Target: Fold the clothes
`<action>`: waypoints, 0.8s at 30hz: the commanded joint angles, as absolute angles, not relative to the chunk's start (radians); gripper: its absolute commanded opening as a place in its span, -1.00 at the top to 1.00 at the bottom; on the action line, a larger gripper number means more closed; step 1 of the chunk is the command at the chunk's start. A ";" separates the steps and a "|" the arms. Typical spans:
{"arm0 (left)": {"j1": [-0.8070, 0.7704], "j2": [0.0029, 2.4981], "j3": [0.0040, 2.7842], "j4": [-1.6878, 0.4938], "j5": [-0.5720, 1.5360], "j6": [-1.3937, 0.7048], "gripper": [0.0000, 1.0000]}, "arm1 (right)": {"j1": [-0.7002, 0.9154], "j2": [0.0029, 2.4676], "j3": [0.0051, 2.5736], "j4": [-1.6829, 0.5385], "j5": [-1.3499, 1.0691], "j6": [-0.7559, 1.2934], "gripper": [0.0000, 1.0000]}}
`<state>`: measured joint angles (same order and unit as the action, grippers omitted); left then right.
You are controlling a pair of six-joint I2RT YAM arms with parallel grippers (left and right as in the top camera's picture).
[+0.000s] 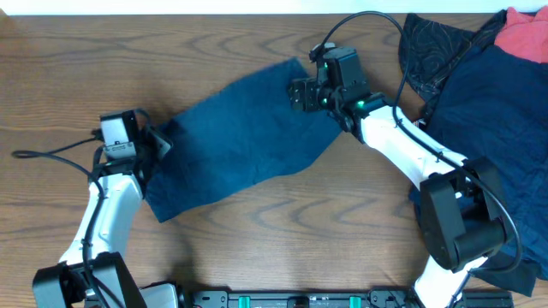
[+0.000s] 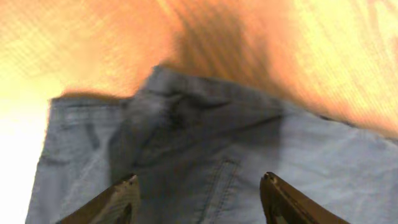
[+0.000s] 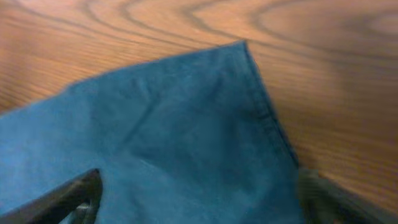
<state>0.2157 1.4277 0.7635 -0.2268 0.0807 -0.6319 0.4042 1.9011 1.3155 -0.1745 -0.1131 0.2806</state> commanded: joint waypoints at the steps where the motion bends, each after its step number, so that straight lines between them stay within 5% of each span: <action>1: 0.264 1.401 0.764 -0.279 0.113 -0.638 -0.35 | 0.366 1.833 1.333 -0.226 -0.088 0.272 -0.98; 9: 0.298 1.422 0.753 -0.484 0.113 -0.638 -0.81 | 0.353 1.805 1.332 -0.490 -0.164 0.272 -0.99; 17: 0.298 1.592 0.725 -0.418 0.203 -0.648 -0.84 | 0.358 1.805 1.332 -0.615 -0.168 0.272 -0.99; 20: 0.297 1.663 0.725 -0.371 0.283 -0.648 -0.12 | 0.368 1.805 1.332 -0.620 -0.175 0.271 -0.86; 21: 0.297 1.683 0.725 -0.359 0.305 -0.648 0.03 | 0.372 1.805 1.332 -0.619 -0.178 0.267 -0.71; 23: 0.297 1.717 0.725 -0.341 0.374 -0.621 0.79 | 0.384 1.805 1.332 -0.606 -0.208 0.235 -0.26; 24: 0.297 1.723 0.725 -0.337 0.408 -0.599 0.88 | 0.389 1.805 1.332 -0.596 -0.218 0.222 0.04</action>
<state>0.3038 1.6325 0.7681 -0.3309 0.2550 -0.6308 0.3660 1.8191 1.3216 -0.6086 -0.1764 0.2546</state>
